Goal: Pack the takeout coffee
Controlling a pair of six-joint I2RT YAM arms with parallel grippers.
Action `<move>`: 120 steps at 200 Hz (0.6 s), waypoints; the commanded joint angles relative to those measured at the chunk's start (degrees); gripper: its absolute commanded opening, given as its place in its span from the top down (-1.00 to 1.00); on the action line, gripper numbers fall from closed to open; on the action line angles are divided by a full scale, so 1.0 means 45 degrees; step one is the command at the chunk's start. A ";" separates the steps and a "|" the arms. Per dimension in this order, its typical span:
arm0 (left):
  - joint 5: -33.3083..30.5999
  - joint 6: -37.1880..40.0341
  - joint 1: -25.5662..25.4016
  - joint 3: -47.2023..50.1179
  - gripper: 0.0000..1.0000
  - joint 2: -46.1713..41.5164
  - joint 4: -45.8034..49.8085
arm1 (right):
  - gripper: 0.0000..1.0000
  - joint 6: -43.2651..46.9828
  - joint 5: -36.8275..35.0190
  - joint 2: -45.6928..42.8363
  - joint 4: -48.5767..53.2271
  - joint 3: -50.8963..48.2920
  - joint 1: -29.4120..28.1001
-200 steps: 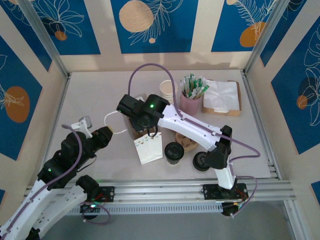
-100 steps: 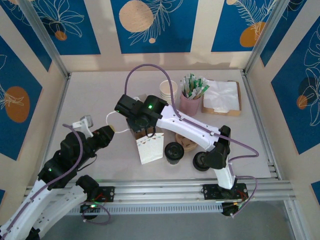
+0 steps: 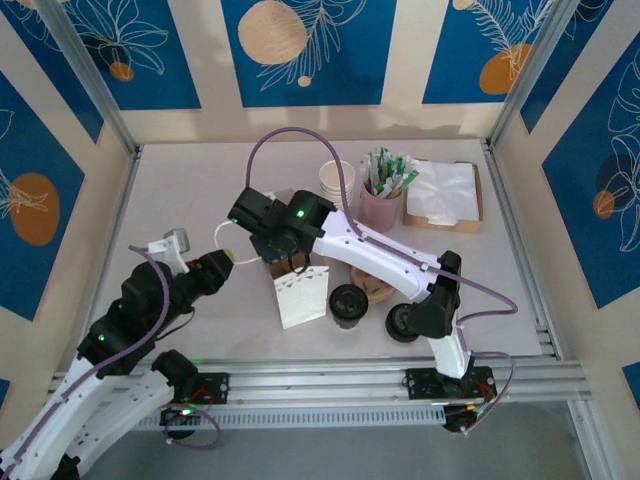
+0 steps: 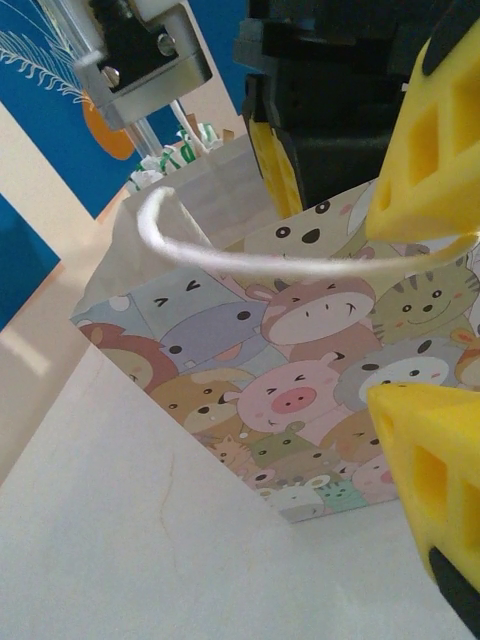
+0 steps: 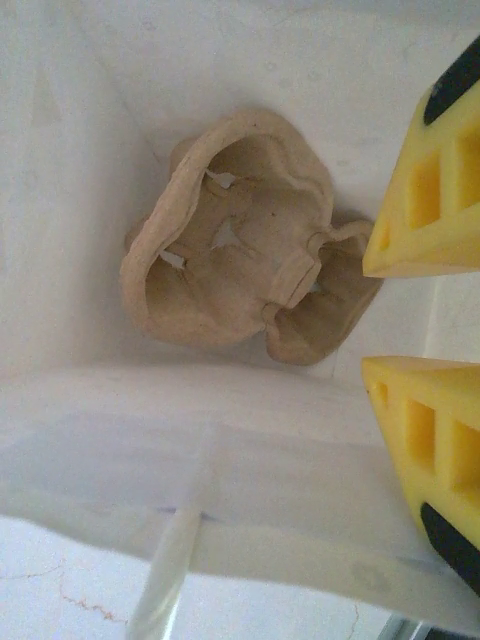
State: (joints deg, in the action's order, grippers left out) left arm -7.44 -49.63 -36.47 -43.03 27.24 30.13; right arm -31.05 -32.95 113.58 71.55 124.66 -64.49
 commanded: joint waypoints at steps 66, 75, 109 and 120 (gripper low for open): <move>0.0462 0.1083 -0.0096 -0.0933 -0.34 0.0427 0.0144 | 0.43 0.0394 0.0040 -0.0196 -0.0308 0.0110 -0.0067; 0.0482 0.1224 -0.0099 -0.1047 -0.37 0.0497 0.0193 | 0.43 0.0396 0.0017 -0.0218 -0.0324 0.0075 -0.0067; 0.0465 0.1620 -0.0087 -0.1422 -0.45 0.0606 0.0408 | 0.42 0.0483 -0.0048 -0.0327 -0.0448 -0.0050 -0.0070; 0.0409 0.1810 -0.0099 -0.1554 -0.47 0.0625 0.0514 | 0.43 0.0501 -0.0080 -0.0374 -0.0550 -0.0102 -0.0045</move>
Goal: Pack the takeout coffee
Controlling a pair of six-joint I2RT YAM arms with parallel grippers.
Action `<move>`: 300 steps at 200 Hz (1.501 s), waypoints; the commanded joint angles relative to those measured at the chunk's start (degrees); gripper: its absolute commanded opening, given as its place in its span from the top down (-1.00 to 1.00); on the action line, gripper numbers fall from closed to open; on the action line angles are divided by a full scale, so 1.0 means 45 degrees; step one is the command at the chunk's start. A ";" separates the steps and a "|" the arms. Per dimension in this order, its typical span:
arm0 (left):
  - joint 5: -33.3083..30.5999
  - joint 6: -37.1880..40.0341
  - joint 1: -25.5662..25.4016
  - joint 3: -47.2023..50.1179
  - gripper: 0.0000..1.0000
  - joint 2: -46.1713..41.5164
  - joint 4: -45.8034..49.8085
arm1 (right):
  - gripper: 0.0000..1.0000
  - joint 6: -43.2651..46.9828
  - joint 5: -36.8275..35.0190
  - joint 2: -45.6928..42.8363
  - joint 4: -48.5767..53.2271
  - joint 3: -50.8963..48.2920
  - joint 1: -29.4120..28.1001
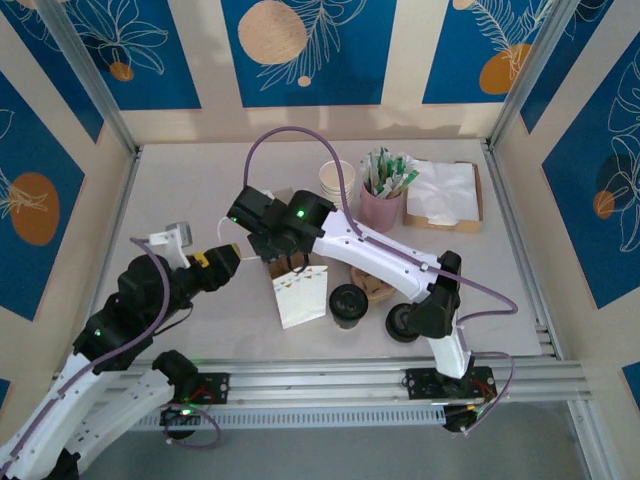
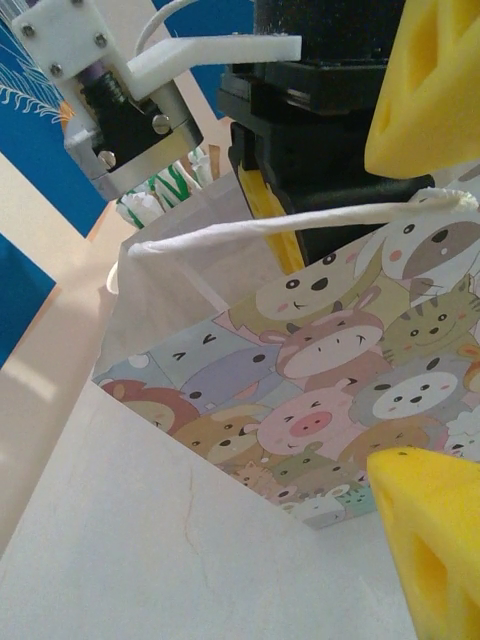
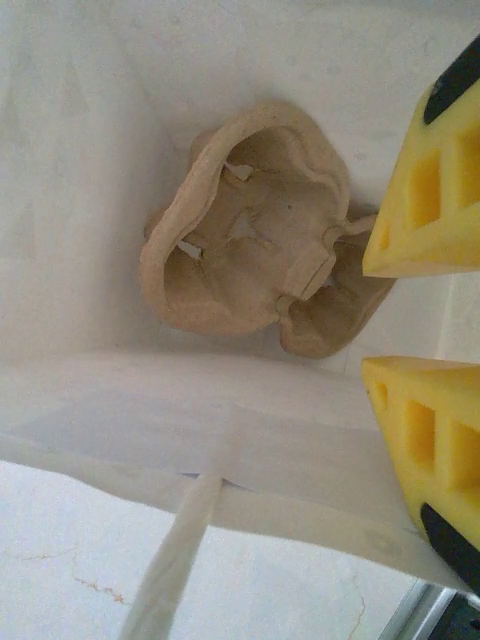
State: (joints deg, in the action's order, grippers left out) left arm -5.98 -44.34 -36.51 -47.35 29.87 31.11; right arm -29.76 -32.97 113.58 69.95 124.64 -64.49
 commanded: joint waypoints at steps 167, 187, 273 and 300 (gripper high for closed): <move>-0.2533 0.4576 0.0004 -0.6806 -0.77 0.4422 0.4330 | 0.34 0.0378 -0.1147 -0.1487 -0.2114 -0.0912 0.0560; -0.2235 0.4618 0.0245 -0.7336 -0.73 0.5082 0.4135 | 0.35 0.0140 -0.0773 -0.1490 -0.2039 -0.1214 0.0843; 0.3554 0.3788 0.4477 -0.8023 -0.50 0.6393 0.2798 | 0.75 0.0653 -0.0381 -0.0367 -0.2376 -0.1501 0.0971; 0.4654 0.3493 0.5364 -0.7841 -0.39 0.6937 0.2513 | 0.94 0.0713 -0.0323 -0.0060 -0.2433 -0.1665 0.0942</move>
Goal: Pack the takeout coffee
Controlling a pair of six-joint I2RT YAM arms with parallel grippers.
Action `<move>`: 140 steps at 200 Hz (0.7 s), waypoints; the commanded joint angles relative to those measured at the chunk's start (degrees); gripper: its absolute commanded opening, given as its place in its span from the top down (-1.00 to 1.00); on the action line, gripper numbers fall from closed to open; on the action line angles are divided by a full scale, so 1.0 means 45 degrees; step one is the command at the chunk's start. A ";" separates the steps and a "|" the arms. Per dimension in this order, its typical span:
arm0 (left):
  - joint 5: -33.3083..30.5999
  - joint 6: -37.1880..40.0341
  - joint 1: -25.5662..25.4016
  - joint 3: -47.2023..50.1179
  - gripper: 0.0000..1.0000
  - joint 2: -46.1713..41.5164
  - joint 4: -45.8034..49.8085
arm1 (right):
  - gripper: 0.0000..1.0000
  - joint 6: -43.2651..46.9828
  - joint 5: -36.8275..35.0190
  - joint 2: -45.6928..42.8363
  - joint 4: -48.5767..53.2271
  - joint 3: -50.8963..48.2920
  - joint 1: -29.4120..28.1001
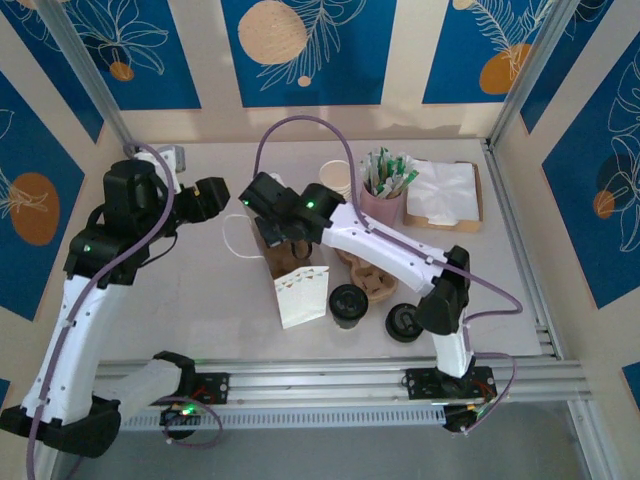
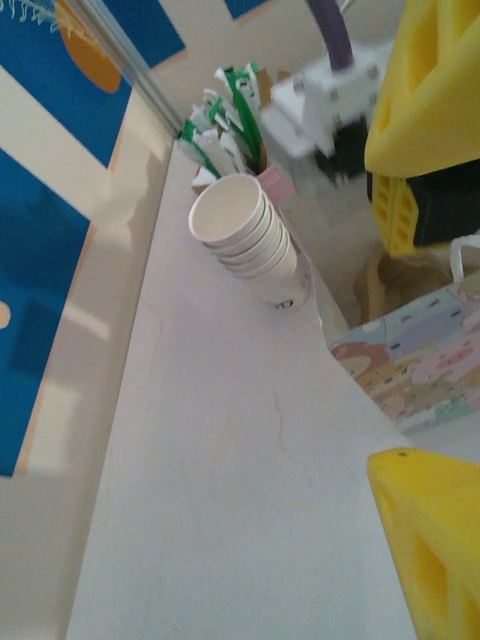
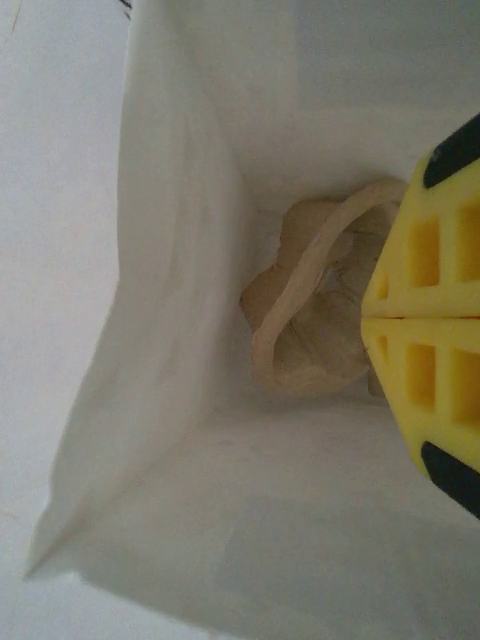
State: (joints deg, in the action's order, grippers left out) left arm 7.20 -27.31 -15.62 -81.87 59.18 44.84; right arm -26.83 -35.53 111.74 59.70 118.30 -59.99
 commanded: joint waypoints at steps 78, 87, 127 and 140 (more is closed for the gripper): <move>0.3631 -0.0963 0.2085 0.0975 -0.23 0.2601 -0.2341 | 1.00 0.0397 0.0368 -0.0016 -0.1743 -0.2112 -0.0096; 0.3846 -0.0989 0.2084 0.0951 -0.19 0.2998 -0.2367 | 1.00 0.0452 0.0269 -0.0112 -0.2085 -0.2386 -0.0097; 0.4139 -0.0844 0.2079 0.1318 -0.10 0.4038 -0.2718 | 1.00 0.0606 0.0337 -0.0420 -0.2777 -0.3060 -0.0064; 0.4161 -0.0679 0.2072 0.1504 -0.10 0.4289 -0.2829 | 1.00 0.0649 0.0286 -0.0418 -0.2756 -0.3103 -0.0066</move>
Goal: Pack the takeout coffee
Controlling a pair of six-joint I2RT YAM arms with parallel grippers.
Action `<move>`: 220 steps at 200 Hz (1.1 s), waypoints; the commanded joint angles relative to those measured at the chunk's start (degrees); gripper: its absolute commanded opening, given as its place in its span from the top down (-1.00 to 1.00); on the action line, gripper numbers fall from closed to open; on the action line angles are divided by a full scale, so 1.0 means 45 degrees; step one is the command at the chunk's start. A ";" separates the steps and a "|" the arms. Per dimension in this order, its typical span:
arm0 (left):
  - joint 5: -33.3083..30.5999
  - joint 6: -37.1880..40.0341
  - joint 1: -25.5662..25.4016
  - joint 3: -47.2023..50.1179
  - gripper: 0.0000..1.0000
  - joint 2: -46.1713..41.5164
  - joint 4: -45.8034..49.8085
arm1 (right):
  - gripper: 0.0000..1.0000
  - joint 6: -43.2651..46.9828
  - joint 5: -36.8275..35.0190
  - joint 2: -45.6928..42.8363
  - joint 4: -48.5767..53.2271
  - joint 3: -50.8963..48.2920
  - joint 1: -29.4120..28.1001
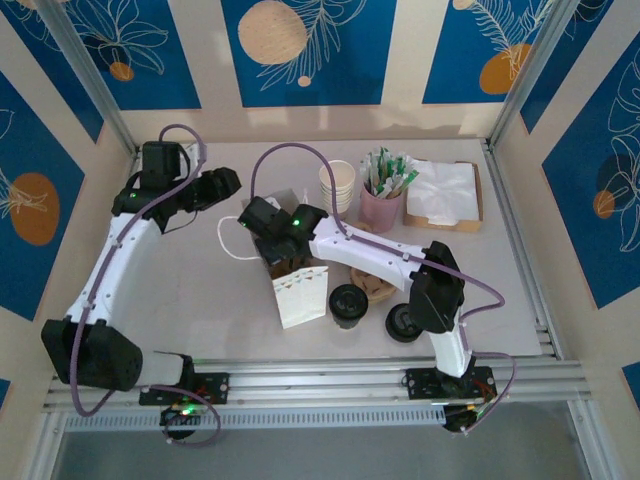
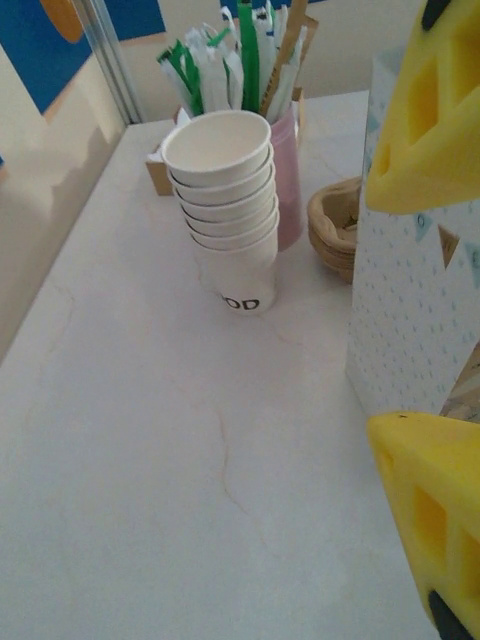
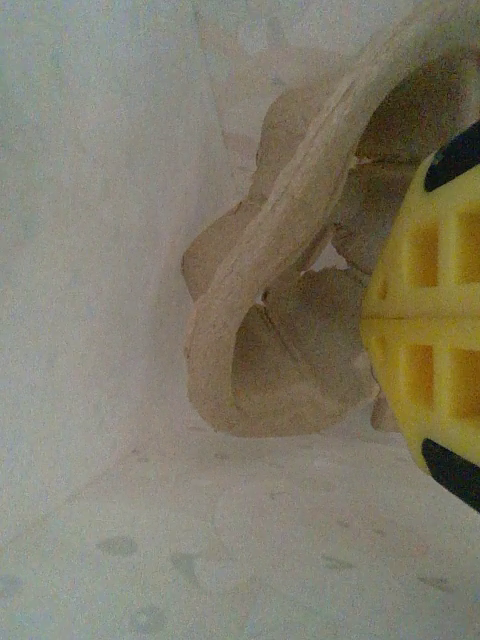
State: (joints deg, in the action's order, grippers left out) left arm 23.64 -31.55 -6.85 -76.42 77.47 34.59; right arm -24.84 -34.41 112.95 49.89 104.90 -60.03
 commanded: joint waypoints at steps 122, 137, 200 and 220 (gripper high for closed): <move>0.1456 0.0937 -0.0040 0.1200 -0.11 0.1727 -0.1425 | 1.00 0.1069 -0.0305 -0.0101 -0.1662 -0.1374 0.0511; 0.1597 0.0975 -0.0052 0.1217 -0.11 0.1795 -0.1456 | 1.00 0.0996 -0.0100 0.0023 -0.1631 -0.1492 0.0510; 0.1351 0.1130 -0.0114 0.1346 -0.11 0.1632 -0.1399 | 1.00 0.0156 0.1046 0.0596 -0.0907 -0.1511 0.0501; 0.1168 0.1191 -0.0137 0.1349 -0.11 0.1606 -0.1302 | 1.00 -0.0095 0.1248 0.0826 -0.0698 -0.1466 0.0529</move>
State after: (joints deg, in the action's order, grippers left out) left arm 28.91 -27.92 -7.05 -70.98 85.47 28.93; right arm -22.61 -31.77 115.00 44.58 98.54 -57.67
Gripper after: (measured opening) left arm 0.557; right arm 0.065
